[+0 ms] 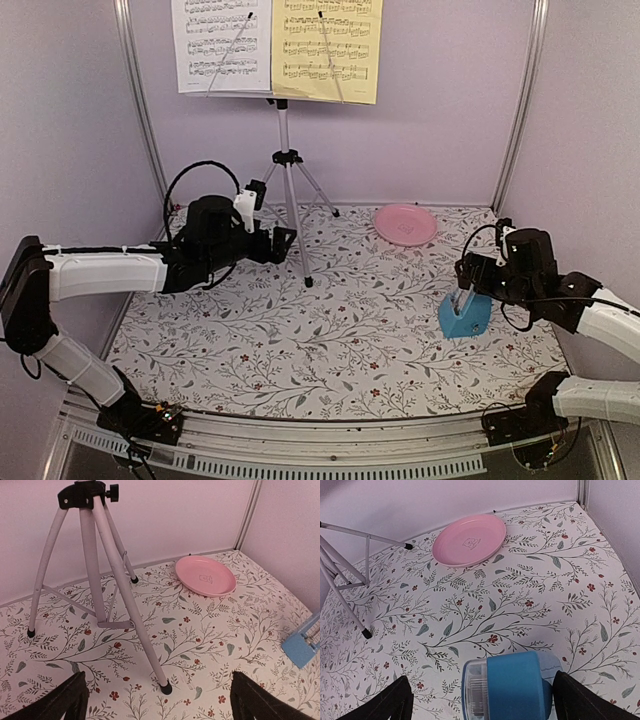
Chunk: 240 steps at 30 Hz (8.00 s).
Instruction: Set up the instrument practice props
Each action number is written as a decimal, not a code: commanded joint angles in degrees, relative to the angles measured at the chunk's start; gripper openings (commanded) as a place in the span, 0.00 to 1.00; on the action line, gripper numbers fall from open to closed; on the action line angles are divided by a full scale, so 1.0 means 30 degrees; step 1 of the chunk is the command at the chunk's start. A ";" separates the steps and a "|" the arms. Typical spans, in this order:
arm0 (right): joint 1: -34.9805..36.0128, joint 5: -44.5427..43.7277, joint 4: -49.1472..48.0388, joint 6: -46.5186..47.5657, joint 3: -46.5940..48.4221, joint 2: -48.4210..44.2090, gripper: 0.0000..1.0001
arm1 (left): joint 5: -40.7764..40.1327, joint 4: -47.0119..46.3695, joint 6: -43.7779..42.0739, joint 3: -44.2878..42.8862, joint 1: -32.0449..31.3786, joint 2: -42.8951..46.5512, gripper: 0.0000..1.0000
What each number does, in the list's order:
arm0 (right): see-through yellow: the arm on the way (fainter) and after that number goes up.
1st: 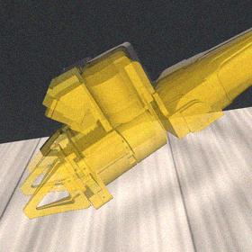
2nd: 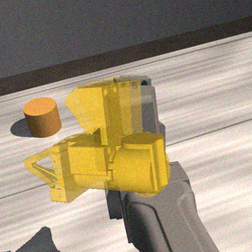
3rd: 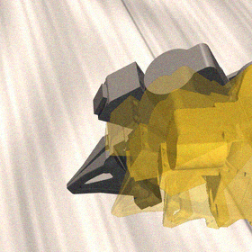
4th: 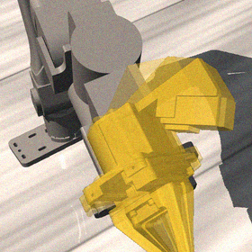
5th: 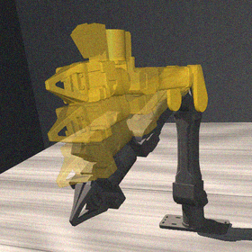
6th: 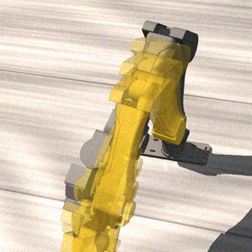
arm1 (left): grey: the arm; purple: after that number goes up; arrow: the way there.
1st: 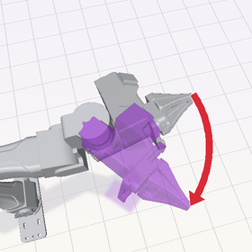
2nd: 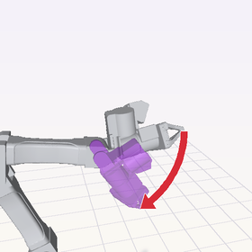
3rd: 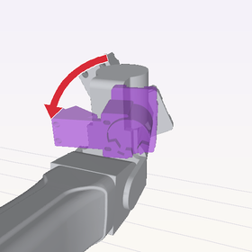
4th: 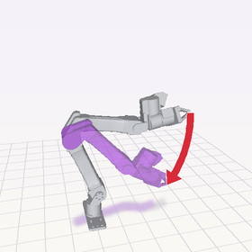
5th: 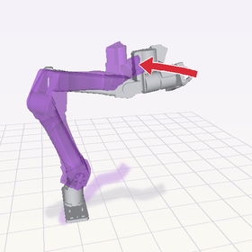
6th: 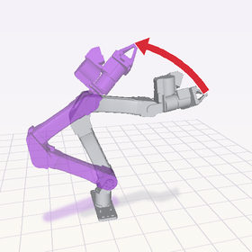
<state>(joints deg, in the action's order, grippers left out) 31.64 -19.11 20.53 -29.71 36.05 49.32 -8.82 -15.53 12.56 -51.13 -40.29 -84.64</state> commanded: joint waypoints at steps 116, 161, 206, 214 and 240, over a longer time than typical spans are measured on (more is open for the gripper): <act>0.8411 0.4652 -0.6753 0.1651 0.5858 1.1841 0.88 | 0.4181 -1.4375 -0.3085 0.8575 -0.5404 -0.7170 0.75; 0.8405 0.5922 -0.7968 0.1354 0.5326 1.2796 0.56 | 0.8391 -1.4440 -0.6646 0.4257 -0.3721 -1.1412 0.44; 0.2552 1.0929 -1.3843 0.1075 -0.1695 1.2084 0.50 | 0.7664 -1.3372 -0.0547 0.5321 -0.3774 -1.0068 0.17; 0.2405 1.2418 -1.5568 0.1363 -0.1285 1.4919 0.41 | 0.7229 -1.1560 -0.1226 0.3910 -0.3631 -1.0272 0.16; 0.6506 1.1898 -1.8848 -0.0962 -0.1609 1.7173 0.41 | 0.5868 -0.8463 -0.1734 0.3627 -0.1983 -0.5847 0.66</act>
<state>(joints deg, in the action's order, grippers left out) 49.01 16.86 -31.24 -29.87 30.30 98.65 8.97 -37.98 5.39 -44.34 -47.20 -107.70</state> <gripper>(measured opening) 0.401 0.587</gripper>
